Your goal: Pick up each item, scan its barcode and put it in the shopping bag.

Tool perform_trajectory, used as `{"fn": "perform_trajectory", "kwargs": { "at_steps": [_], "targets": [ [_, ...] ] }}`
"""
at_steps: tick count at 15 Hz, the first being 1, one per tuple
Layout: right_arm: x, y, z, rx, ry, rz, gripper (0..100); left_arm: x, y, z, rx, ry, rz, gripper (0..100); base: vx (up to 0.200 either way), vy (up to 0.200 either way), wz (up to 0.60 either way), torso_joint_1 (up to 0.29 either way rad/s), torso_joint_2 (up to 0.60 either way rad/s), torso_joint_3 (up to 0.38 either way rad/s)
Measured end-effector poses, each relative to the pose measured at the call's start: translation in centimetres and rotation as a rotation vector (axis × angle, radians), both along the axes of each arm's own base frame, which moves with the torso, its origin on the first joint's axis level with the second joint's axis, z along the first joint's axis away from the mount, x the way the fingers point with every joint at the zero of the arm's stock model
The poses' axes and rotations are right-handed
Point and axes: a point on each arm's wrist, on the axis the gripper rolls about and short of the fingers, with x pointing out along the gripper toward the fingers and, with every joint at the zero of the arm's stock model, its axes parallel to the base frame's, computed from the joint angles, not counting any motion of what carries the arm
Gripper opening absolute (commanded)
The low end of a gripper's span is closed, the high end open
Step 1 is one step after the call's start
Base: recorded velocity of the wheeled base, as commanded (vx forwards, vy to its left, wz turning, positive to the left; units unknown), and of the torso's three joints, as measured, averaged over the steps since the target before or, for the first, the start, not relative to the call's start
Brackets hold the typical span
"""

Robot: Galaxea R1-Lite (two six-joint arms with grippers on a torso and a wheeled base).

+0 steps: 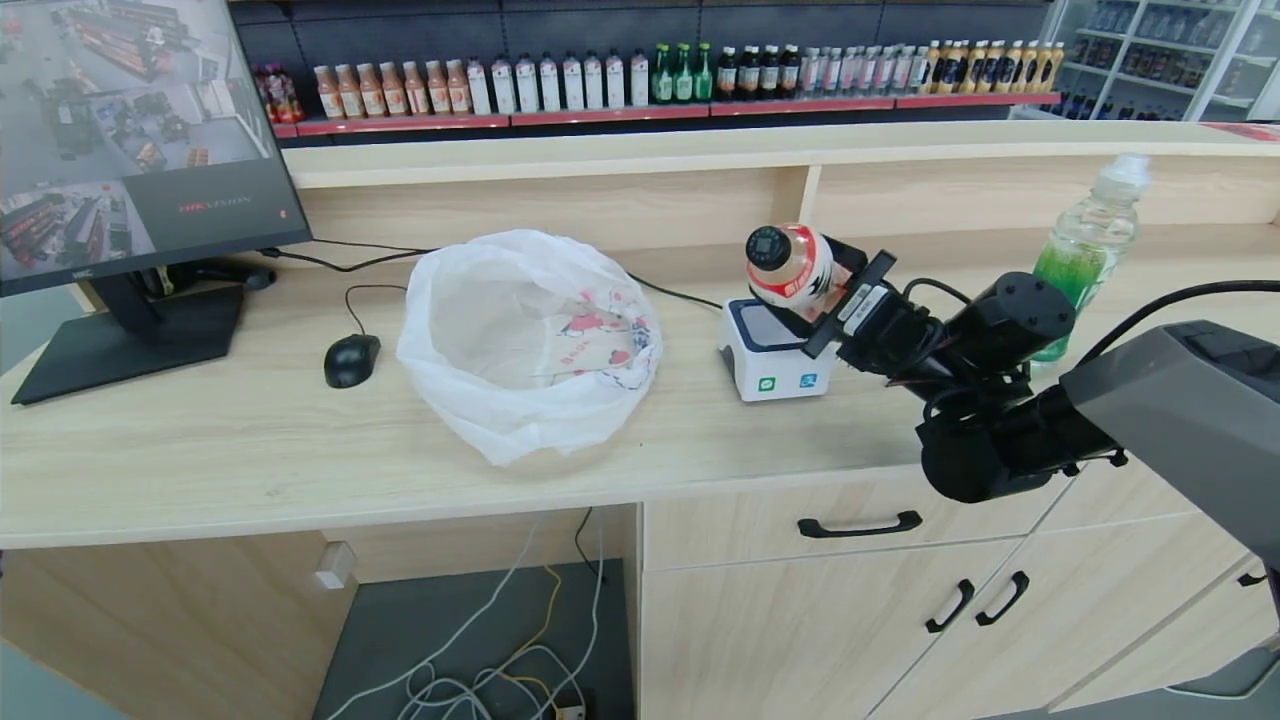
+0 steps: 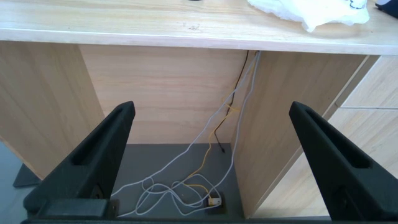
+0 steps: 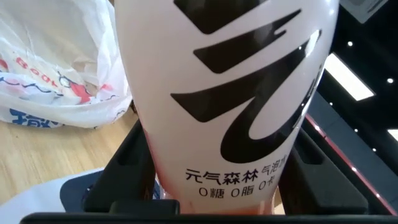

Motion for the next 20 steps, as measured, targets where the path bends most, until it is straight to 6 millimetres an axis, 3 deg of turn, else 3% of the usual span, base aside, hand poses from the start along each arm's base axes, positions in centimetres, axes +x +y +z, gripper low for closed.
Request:
{"fn": "perform_trajectory", "kwargs": {
  "at_steps": [7,20],
  "targets": [
    [1.0,0.2,-1.0,-0.042,-0.02,0.05,0,0.0,0.0,0.0,0.0,0.0,0.0,100,0.0,0.0,0.0,0.0,0.0,0.0],
    [1.1,0.3,-1.4,-0.048,-0.014,0.049,0,0.0,0.0,0.0,0.0,0.0,0.001,100,0.0,0.0,0.0,0.0,0.0,0.0]
  ]
}}
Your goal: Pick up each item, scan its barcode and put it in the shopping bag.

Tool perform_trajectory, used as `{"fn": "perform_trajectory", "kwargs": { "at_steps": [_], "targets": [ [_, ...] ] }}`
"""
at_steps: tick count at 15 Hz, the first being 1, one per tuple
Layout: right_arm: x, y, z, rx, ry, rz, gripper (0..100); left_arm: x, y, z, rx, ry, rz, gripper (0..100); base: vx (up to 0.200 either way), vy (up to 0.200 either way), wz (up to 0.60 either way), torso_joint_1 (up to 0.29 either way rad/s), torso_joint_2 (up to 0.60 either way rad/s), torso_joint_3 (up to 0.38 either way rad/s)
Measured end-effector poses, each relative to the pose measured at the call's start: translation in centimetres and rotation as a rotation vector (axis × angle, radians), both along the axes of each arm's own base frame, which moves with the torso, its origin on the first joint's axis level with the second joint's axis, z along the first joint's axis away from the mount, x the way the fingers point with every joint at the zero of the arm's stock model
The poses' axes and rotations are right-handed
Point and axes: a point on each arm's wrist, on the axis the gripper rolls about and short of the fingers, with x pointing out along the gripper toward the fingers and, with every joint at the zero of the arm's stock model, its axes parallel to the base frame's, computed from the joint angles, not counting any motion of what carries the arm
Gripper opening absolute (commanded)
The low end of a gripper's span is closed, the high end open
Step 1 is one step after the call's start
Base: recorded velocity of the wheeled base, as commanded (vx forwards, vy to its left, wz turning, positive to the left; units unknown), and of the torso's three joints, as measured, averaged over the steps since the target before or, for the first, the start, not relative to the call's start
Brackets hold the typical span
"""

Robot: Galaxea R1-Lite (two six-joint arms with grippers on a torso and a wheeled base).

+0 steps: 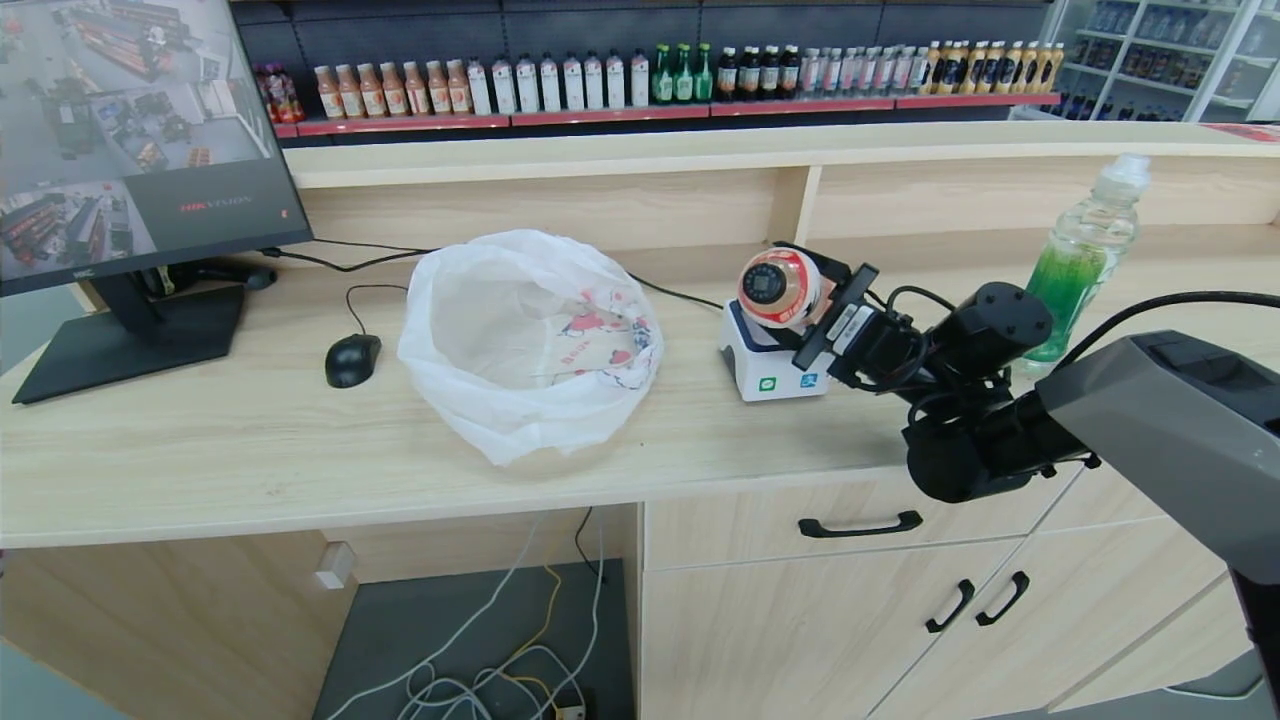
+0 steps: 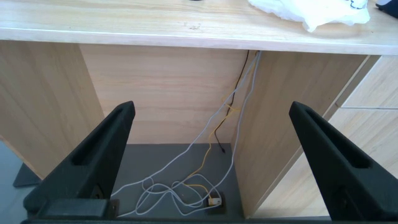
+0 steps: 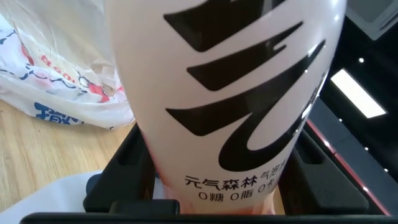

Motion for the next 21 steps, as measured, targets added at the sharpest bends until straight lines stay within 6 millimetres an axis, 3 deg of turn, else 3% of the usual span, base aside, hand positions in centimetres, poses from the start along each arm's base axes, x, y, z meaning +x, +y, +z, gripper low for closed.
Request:
{"fn": "perform_trajectory", "kwargs": {
  "at_steps": [13,21],
  "targets": [
    [-0.1,0.3,0.2,0.018,0.02,0.011,0,0.0,0.0,0.0,0.0,0.0,-0.001,100,0.0,0.0,0.0,0.0,0.0,0.0],
    [-1.8,0.4,3.0,0.101,0.054,0.032,0,0.0,0.0,0.0,0.0,0.0,0.0,100,0.0,0.0,0.0,0.0,0.0,0.0]
  ]
}}
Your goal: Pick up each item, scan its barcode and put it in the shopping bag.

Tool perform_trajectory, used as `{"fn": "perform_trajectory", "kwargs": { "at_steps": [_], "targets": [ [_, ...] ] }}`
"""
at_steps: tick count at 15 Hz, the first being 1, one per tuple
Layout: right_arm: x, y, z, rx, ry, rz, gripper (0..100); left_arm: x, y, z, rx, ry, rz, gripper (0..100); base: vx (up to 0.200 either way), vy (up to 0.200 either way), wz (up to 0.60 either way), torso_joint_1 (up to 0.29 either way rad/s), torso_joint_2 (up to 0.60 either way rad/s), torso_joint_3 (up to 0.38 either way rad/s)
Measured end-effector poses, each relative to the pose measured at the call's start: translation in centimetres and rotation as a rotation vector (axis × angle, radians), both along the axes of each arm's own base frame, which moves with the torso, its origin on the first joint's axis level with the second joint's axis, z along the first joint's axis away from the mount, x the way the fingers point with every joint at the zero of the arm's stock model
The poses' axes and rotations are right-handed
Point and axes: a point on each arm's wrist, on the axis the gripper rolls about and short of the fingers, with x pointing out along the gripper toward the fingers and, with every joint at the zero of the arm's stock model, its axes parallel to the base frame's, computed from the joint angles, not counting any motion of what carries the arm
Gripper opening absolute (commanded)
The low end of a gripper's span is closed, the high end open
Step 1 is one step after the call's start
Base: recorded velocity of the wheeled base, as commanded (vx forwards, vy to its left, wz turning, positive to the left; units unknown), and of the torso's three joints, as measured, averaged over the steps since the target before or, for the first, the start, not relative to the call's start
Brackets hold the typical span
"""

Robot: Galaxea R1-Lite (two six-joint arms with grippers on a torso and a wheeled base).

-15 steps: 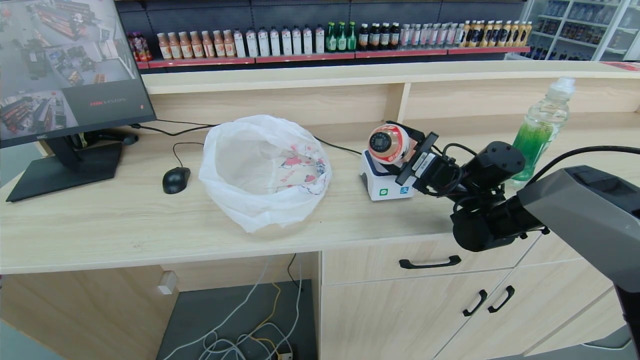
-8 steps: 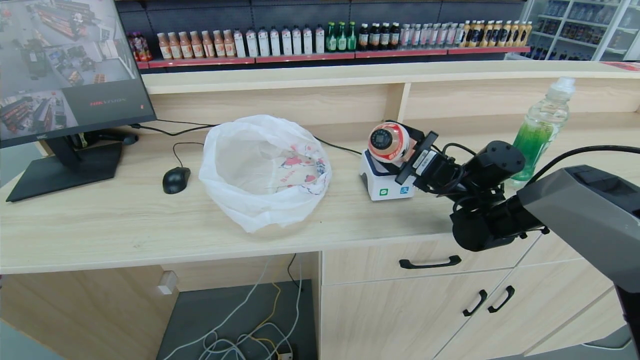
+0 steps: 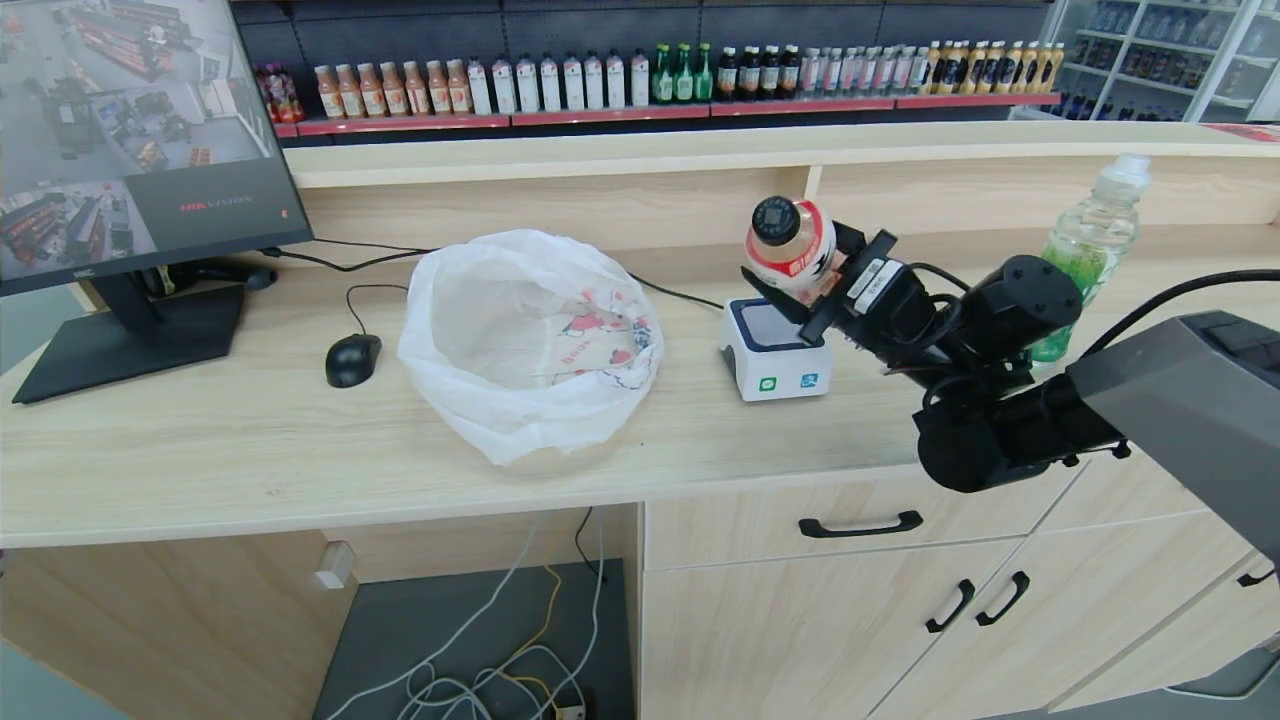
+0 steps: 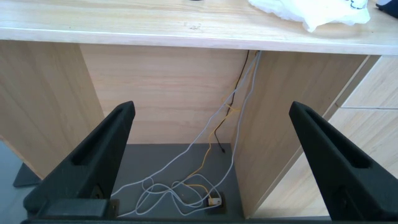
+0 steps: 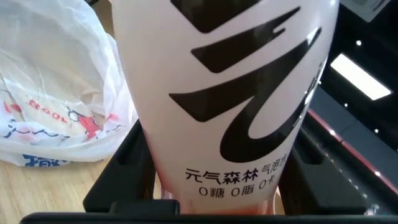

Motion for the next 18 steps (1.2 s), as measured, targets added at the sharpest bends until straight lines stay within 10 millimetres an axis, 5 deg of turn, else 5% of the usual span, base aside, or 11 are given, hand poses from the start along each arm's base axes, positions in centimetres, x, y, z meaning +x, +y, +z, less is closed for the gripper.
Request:
{"fn": "perform_trajectory", "kwargs": {
  "at_steps": [9,15,18],
  "targets": [
    [-3.0,-0.2,3.3,0.519,0.334,-0.043,0,0.0,0.0,0.0,0.0,0.0,0.0,100,0.0,0.0,0.0,0.0,0.0,0.0],
    [-8.5,-1.9,-0.4,0.58,0.629,-0.125,0,0.0,0.0,0.0,0.0,0.0,0.0,100,0.0,0.0,0.0,0.0,0.0,0.0],
    [-11.7,-2.9,-0.3,0.727,0.681,-0.242,0,0.0,0.0,0.0,0.0,0.0,0.0,100,0.0,0.0,0.0,0.0,0.0,0.0]
  ]
}}
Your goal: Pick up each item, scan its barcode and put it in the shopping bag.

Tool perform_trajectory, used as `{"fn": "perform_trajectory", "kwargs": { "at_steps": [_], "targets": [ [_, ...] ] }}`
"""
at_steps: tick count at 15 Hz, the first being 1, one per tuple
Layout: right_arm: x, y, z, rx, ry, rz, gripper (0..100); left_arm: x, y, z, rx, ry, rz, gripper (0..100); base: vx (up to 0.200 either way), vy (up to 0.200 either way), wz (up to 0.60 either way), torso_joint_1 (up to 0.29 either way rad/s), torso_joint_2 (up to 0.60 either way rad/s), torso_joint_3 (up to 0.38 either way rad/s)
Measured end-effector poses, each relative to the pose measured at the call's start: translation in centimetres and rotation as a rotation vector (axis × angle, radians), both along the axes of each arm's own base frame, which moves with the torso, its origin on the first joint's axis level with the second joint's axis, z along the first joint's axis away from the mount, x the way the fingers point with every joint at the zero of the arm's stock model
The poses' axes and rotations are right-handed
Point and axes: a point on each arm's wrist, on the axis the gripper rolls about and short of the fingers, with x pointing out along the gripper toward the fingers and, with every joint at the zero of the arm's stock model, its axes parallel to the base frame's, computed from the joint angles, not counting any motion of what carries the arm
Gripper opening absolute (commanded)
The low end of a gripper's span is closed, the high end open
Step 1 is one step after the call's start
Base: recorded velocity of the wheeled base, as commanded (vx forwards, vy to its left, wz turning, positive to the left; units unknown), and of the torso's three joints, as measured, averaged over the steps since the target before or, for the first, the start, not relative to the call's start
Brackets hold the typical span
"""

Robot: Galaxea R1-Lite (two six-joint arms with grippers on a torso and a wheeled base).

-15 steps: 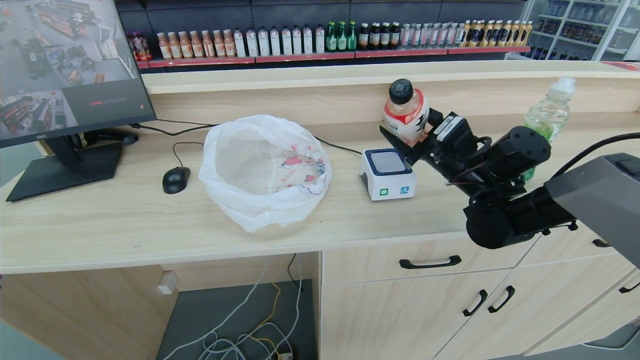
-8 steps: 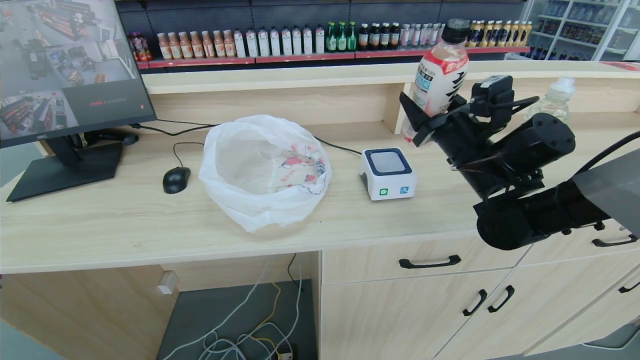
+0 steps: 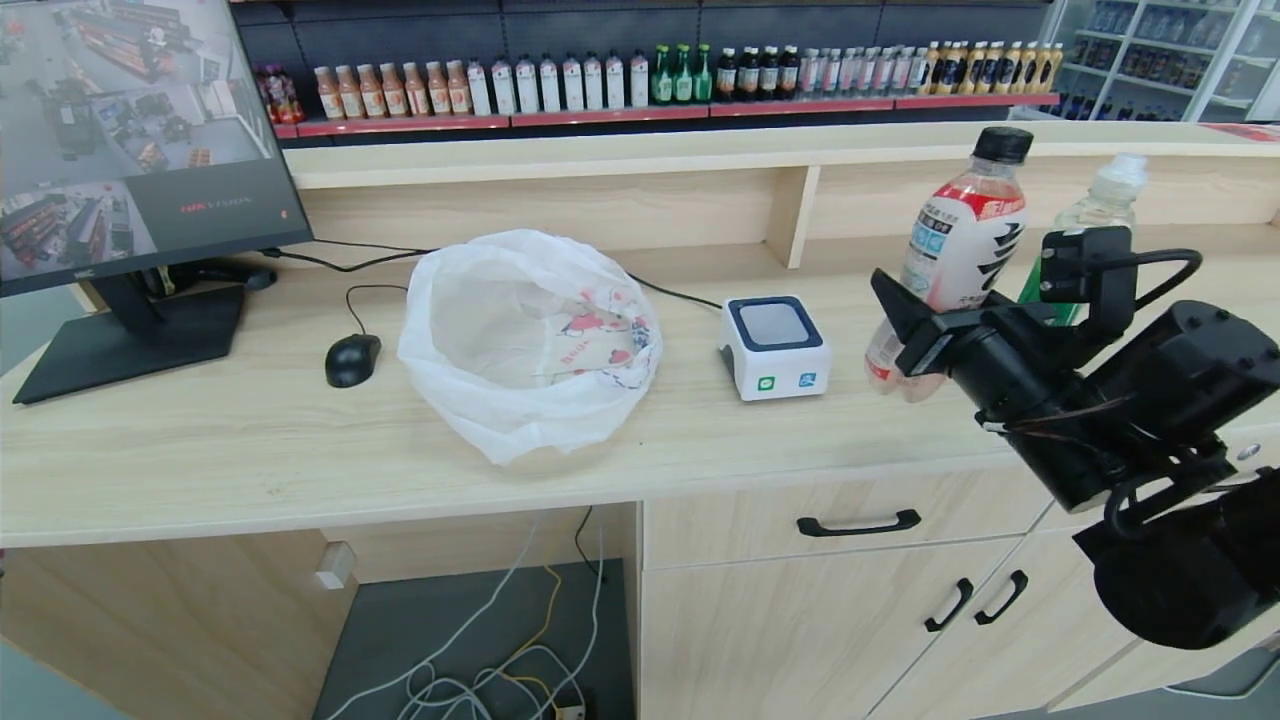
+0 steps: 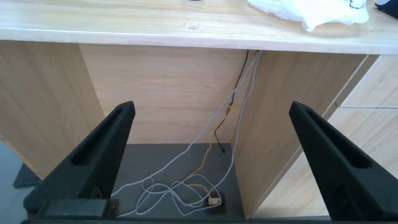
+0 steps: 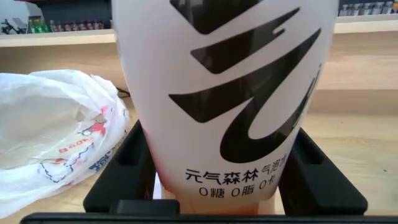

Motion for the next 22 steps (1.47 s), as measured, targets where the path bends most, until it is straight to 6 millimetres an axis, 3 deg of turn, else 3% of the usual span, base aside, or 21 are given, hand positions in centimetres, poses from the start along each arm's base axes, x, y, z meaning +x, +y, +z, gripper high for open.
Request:
{"fn": "perform_trajectory", "kwargs": {
  "at_steps": [4,10,14,22],
  "targets": [
    [-1.1,0.0,1.0,0.009,-0.027,0.008,0,0.0,0.0,0.0,-0.001,0.0,0.0,100,0.0,0.0,0.0,0.0,0.0,0.0],
    [-0.6,0.0,2.6,0.042,-0.088,0.001,0,0.0,0.0,0.0,-0.002,0.0,-0.001,100,0.0,0.0,0.0,0.0,0.0,0.0],
    [0.0,-0.9,3.6,0.066,-0.124,-0.059,0,0.0,0.0,0.0,-0.004,0.0,0.0,100,0.0,0.2,0.0,-0.001,0.0,0.002],
    [0.0,-1.3,3.5,0.07,-0.118,-0.068,0,0.0,0.0,0.0,-0.004,0.0,0.0,100,0.0,0.2,0.0,0.002,0.0,0.005]
  ]
}}
